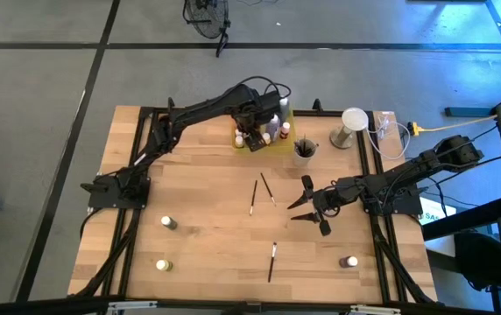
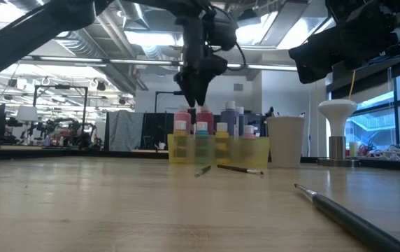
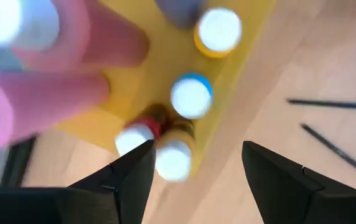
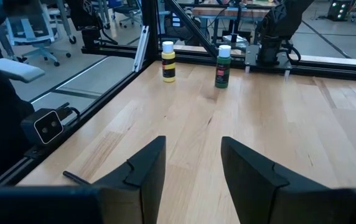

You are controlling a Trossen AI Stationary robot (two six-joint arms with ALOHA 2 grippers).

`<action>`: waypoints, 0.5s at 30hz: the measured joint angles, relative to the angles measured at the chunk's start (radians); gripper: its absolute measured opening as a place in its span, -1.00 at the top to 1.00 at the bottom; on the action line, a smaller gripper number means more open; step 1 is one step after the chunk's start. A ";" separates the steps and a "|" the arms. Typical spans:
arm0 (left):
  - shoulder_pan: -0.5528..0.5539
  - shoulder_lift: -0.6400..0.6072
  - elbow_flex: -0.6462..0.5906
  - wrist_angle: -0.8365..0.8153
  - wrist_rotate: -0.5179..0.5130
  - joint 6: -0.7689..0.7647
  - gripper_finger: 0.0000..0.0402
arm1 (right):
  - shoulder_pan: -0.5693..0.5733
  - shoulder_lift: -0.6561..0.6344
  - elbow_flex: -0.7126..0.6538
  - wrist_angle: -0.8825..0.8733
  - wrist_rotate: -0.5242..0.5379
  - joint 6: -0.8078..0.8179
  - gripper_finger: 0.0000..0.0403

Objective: Pick & Place Paint Supplies
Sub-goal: Put the silver paint brush into the white cup

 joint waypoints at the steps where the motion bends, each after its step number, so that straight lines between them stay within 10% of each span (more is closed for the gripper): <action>1: -0.002 -0.013 -0.005 -0.007 0.011 -0.012 -0.17 | 0.000 0.000 0.000 0.001 0.000 0.001 0.22; 15: -0.090 -0.214 -0.029 -0.080 0.129 -0.066 -0.16 | 0.001 0.000 0.014 0.049 -0.033 0.151 0.22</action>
